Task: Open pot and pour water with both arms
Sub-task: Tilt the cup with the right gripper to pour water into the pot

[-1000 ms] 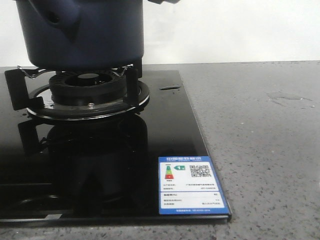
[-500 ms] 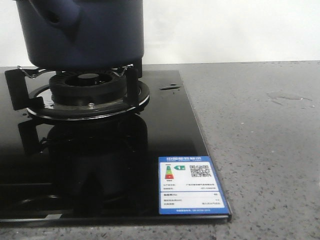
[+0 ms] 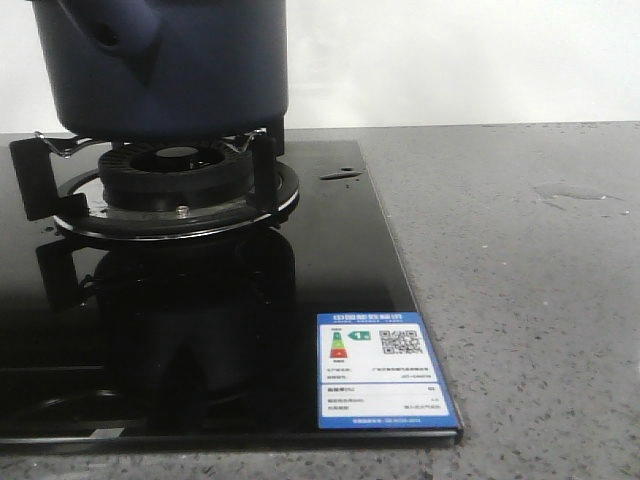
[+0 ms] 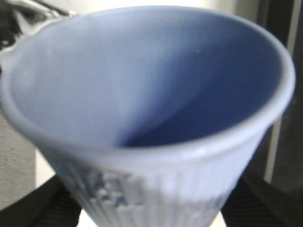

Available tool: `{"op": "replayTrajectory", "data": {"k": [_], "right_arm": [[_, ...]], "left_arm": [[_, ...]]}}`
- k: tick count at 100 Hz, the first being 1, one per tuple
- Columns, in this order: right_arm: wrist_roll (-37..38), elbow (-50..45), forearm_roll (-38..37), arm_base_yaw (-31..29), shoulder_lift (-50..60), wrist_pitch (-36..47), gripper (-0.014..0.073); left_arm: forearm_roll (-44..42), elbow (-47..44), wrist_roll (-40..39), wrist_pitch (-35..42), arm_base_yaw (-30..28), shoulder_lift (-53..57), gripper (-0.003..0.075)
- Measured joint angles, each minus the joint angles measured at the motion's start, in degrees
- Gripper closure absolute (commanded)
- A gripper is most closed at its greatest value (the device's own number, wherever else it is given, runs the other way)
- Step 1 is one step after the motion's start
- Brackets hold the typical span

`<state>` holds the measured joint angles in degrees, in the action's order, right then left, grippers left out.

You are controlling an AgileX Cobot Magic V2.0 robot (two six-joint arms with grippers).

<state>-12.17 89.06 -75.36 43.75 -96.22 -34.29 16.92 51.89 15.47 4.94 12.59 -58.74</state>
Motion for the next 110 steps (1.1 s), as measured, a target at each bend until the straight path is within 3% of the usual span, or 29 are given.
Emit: {"op": "replayTrajectory", "data": {"k": [43, 110], "right_arm": [[-0.09, 0.12, -10.55, 0.0, 0.0, 3.97, 0.0249], [0.01, 0.12, -11.17, 0.0, 0.0, 4.34, 0.0249]], "left_arm": [[0.0, 0.0, 0.0, 0.0, 0.0, 0.0, 0.035], [0.0, 0.0, 0.0, 0.0, 0.0, 0.0, 0.035]]}}
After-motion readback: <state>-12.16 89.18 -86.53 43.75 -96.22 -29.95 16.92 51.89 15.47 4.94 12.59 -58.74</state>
